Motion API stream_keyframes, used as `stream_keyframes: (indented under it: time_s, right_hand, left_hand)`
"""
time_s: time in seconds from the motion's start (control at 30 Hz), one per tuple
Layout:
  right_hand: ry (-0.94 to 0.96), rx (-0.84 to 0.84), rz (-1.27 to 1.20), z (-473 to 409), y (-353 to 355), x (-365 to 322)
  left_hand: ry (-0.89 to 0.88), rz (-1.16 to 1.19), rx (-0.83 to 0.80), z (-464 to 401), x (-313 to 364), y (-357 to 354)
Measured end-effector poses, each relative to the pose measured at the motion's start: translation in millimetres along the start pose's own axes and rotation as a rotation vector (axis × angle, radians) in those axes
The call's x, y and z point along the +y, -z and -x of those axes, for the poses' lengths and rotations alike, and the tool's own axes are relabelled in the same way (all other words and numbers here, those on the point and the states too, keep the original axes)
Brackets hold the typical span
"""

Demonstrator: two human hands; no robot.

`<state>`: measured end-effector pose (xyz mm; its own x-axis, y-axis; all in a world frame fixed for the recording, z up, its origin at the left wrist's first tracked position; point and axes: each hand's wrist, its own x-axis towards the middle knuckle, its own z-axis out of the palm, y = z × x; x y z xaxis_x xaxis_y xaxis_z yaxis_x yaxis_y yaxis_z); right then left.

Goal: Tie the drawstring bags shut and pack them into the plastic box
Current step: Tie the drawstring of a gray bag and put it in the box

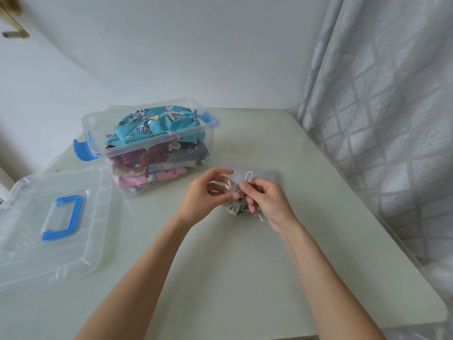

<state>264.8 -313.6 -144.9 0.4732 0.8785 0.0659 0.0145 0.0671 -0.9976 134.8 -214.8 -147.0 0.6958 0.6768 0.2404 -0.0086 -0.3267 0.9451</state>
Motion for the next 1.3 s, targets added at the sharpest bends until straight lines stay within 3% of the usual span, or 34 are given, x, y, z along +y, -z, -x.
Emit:
stream_keyframes:
  time_s: [0.23,0.43,0.6,0.77,0.9,1.0,1.1,1.23,1.3]
  right_hand:
    - [0.024,-0.060,0.076,4.8,9.5,-9.4]
    - [0.039,-0.126,0.128,9.2,23.7,-21.8]
    - [0.112,0.006,0.276,6.2,24.4,-12.1]
    - [0.298,0.145,0.598,2.7,20.4,-7.8]
    - [0.582,0.238,1.038,2.0,14.3,-9.7]
    - [0.681,0.314,1.278,2.0,9.7,-7.8]
    - [0.857,0.343,1.325,7.5,10.0,-9.4]
    - [1.072,0.339,1.199,12.0,15.3,-11.6]
    - [1.126,0.290,1.179,12.6,14.1,-10.2]
  left_hand:
    - [-0.073,-0.138,-0.209,-15.9,2.5,6.2]
    - [-0.054,-0.027,-0.212,-16.6,9.3,-1.8]
    - [-0.046,-0.104,-0.259,-16.7,3.7,-4.6]
    - [-0.037,-0.147,-0.186,-17.9,0.7,-8.7]
    - [-0.103,-0.284,-0.045,-13.3,6.2,-14.8]
    - [-0.171,-0.329,0.083,-3.1,11.0,-26.2]
    - [-0.183,-0.250,0.125,4.1,9.0,-29.6]
    - [0.019,0.252,-0.050,3.3,9.7,-18.2]
    - [0.071,0.257,-0.113,4.2,12.9,-12.9]
